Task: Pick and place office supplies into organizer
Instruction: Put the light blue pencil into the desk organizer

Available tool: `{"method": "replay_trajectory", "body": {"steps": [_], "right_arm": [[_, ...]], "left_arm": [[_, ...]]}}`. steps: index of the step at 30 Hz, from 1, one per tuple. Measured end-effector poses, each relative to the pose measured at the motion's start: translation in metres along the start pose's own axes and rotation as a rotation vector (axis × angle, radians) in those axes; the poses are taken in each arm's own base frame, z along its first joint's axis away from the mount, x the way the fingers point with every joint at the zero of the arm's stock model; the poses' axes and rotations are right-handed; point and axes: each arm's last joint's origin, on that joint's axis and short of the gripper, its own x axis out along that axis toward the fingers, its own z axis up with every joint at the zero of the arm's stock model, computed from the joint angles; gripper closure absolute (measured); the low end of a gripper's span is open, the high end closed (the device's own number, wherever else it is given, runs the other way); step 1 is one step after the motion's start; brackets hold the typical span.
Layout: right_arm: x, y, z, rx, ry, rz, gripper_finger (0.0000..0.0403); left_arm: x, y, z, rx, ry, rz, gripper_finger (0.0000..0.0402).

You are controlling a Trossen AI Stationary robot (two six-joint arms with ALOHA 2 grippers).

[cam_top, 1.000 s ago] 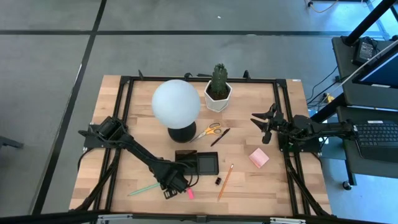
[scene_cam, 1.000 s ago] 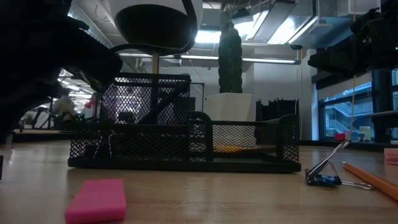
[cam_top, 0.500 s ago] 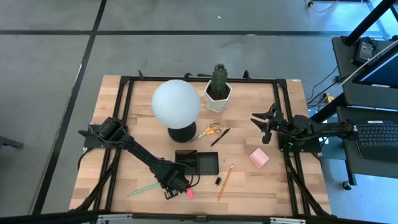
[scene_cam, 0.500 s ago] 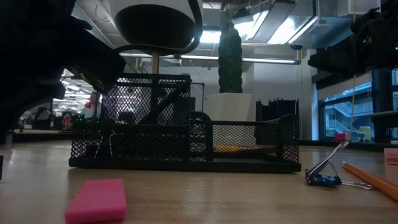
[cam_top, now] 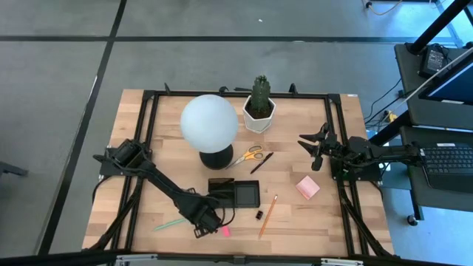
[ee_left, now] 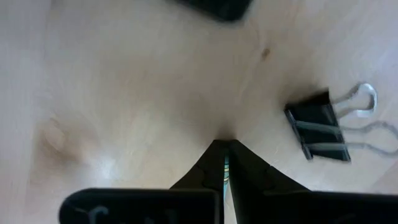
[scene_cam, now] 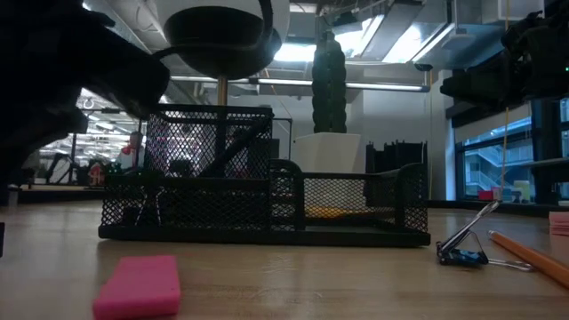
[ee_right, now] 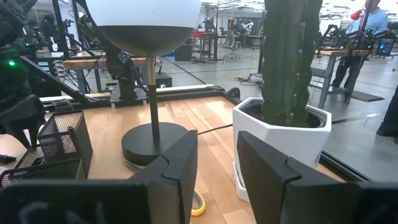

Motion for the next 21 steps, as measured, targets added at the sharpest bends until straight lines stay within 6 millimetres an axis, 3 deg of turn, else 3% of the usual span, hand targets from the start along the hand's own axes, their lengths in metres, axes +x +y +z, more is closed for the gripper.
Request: {"method": "replay_trajectory", "body": {"steps": [21], "right_arm": [[0.0, 0.0, 0.0, 0.003, 0.0, 0.0, 0.0284]], "left_arm": [[-0.0032, -0.0015, 0.0001, 0.001, -0.002, -0.024, 0.0398]]}}
